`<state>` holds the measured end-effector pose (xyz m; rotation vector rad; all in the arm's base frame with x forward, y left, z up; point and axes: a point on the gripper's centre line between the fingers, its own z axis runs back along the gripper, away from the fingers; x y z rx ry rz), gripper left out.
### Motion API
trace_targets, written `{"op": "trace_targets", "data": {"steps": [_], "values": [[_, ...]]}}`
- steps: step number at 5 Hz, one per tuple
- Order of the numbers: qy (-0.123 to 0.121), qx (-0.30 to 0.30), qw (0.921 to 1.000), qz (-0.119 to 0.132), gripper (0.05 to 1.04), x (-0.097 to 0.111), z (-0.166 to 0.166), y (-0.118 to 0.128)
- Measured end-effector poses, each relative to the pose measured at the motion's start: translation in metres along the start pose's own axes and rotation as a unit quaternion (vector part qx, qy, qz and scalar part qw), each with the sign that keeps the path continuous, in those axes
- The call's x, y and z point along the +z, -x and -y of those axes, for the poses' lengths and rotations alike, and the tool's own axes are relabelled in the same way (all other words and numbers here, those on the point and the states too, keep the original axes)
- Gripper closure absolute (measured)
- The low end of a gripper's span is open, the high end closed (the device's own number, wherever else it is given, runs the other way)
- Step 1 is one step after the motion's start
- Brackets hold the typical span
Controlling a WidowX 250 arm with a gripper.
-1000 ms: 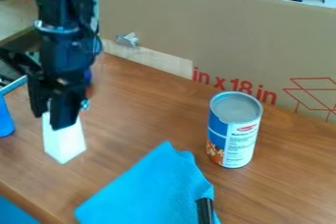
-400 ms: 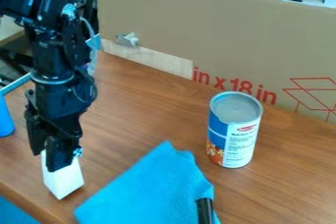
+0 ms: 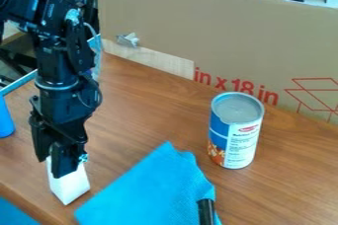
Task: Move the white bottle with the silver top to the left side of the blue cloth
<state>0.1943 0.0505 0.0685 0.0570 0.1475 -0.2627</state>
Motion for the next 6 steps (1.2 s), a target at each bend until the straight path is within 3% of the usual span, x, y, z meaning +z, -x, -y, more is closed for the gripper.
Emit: {"op": "trace_targets", "data": {"steps": [1, 2, 3, 4, 5, 6], "values": [[0.009, 0.004, 0.9999, -0.011, 0.127, -0.001, 0.001, -0.001], [0.017, 0.016, 0.9997, -0.006, 0.074, 0.012, 0.004, 0.0], [0.027, 0.013, 0.9987, 0.041, 0.079, 0.055, 0.007, -0.002], [0.041, 0.061, 0.9917, 0.105, 0.082, 0.102, -0.022, -0.008], [0.039, 0.105, 0.9847, 0.133, 0.083, 0.119, -0.066, -0.029], [0.024, 0.122, 0.9867, 0.105, 0.083, 0.098, -0.095, -0.045]]}}
